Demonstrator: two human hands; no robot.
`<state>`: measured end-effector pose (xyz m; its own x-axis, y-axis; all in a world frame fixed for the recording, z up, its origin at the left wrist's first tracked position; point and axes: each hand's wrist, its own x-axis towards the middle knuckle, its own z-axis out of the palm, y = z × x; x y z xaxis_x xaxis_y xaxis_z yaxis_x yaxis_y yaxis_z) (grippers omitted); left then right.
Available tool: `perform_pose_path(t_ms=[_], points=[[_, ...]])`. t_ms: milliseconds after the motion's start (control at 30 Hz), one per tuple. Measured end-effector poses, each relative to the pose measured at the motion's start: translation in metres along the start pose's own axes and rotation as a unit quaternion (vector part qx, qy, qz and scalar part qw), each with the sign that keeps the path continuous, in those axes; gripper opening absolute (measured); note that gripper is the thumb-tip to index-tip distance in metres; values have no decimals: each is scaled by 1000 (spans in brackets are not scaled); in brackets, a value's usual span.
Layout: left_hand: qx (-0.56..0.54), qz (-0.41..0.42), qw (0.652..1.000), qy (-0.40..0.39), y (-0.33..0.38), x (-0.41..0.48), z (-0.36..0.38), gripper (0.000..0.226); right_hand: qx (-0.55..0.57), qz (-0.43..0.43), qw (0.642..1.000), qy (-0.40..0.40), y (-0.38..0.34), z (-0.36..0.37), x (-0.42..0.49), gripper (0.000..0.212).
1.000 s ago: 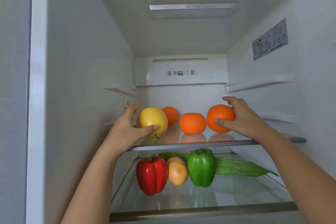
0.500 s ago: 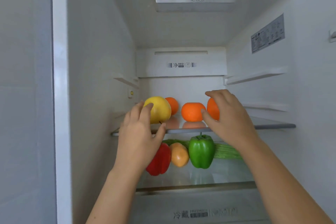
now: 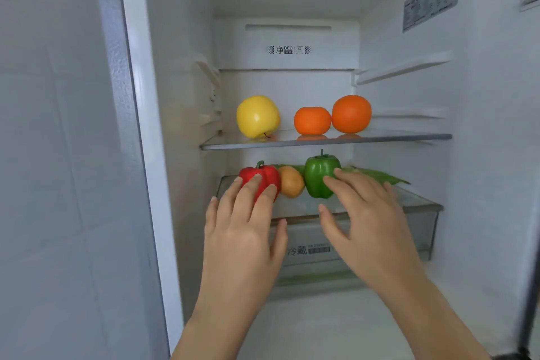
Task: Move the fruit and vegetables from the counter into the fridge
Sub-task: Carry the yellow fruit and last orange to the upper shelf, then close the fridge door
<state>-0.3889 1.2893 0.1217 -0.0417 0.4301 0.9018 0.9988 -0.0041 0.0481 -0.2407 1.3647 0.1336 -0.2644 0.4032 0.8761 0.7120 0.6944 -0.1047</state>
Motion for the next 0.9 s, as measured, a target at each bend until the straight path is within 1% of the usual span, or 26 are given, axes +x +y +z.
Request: perform_pose_path(t_ms=[100,267,500,733,900], points=[[-8,10,1000,-11,3,-22,0,44,-12,5,1000,-18,-8,-3,-25,44],[-26,3,999,-20,13,-53,-5,41,-23,8,999,-33,-16,-18,-60,43],[-11,-1,999,-40,42,-91,-38,42,-29,15,998,-58,-23,-48,-107,45],[-18,-37,996,-75,100,-145,-76,42,-21,14,998,-66,-23,-104,-163,45],[-16,-56,994,-97,141,-187,-110,41,-9,12,996,-91,-26,-146,-211,45]])
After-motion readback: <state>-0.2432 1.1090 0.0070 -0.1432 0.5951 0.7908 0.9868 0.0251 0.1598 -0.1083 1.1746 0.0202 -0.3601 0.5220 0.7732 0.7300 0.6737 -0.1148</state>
